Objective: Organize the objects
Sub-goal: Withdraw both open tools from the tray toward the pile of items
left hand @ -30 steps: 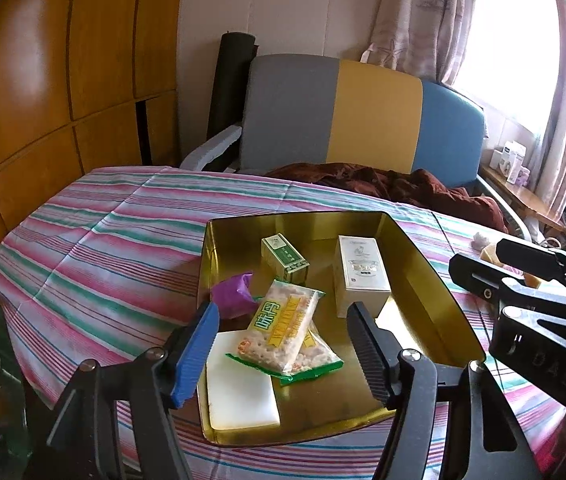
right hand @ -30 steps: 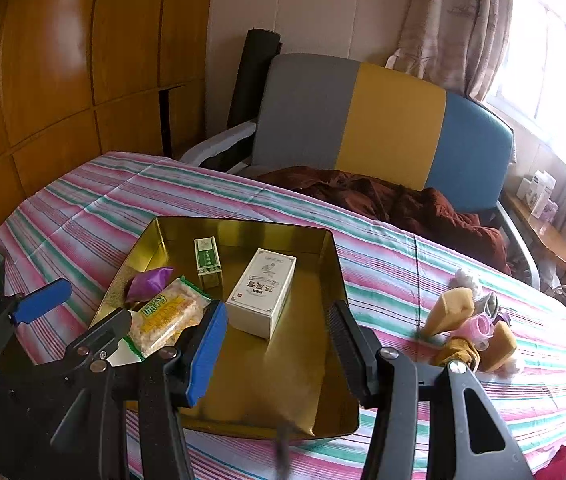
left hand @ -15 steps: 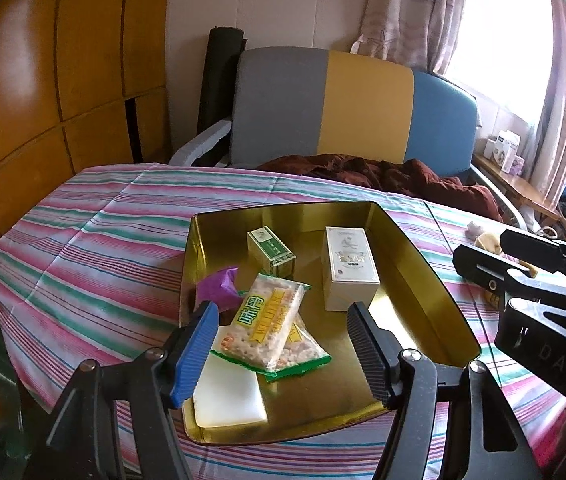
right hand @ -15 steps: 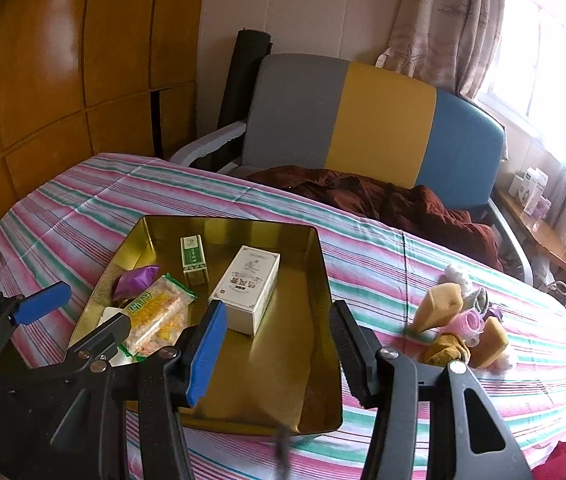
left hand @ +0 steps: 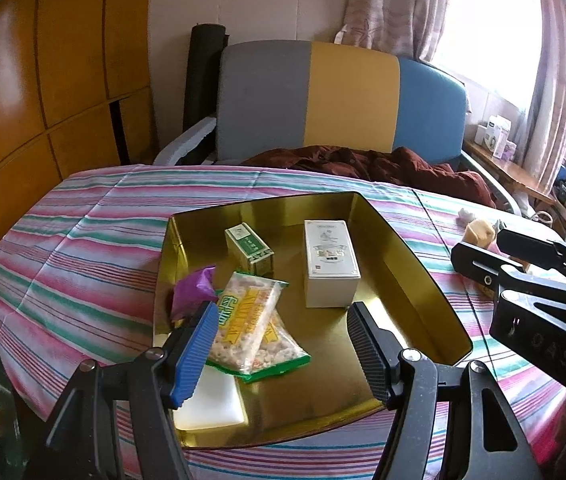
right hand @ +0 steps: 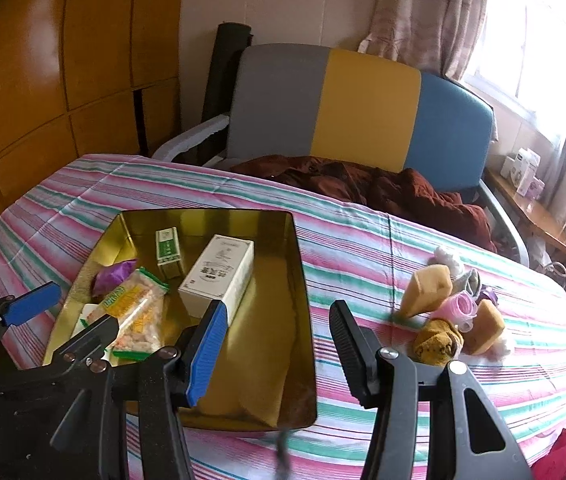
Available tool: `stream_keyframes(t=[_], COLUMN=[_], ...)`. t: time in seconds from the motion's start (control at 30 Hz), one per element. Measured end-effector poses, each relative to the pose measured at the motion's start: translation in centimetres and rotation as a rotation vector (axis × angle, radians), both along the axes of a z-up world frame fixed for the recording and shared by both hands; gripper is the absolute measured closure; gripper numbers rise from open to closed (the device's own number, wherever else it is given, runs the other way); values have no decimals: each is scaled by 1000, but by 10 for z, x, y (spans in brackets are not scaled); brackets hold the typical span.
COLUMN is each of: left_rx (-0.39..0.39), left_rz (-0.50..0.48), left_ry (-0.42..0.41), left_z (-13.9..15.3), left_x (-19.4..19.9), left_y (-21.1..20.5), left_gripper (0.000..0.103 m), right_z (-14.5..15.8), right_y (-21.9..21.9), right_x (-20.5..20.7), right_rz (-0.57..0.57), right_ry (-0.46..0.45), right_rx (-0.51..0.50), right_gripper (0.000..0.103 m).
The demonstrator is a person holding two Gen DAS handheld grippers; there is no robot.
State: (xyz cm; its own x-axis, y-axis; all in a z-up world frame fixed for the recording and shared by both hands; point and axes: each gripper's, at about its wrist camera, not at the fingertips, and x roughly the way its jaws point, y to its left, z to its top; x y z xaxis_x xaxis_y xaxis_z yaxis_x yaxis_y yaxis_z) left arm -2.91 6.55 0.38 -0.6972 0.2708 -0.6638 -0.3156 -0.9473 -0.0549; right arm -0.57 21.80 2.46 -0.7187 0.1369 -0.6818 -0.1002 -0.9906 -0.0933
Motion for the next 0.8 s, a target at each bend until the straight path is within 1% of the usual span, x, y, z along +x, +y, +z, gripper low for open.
stream_keyframes(t=[0.8], left_rx=[-53], left_rz=[-91], left_ry=[-20], left_z=[-6], left_x=[-6], left_y=[54], left_gripper=[36], right_z=[-10], right_y=[62], right_x=[-2], right_rz=[-111], right_ry=[1], right_rx=[-33], right_gripper=[49])
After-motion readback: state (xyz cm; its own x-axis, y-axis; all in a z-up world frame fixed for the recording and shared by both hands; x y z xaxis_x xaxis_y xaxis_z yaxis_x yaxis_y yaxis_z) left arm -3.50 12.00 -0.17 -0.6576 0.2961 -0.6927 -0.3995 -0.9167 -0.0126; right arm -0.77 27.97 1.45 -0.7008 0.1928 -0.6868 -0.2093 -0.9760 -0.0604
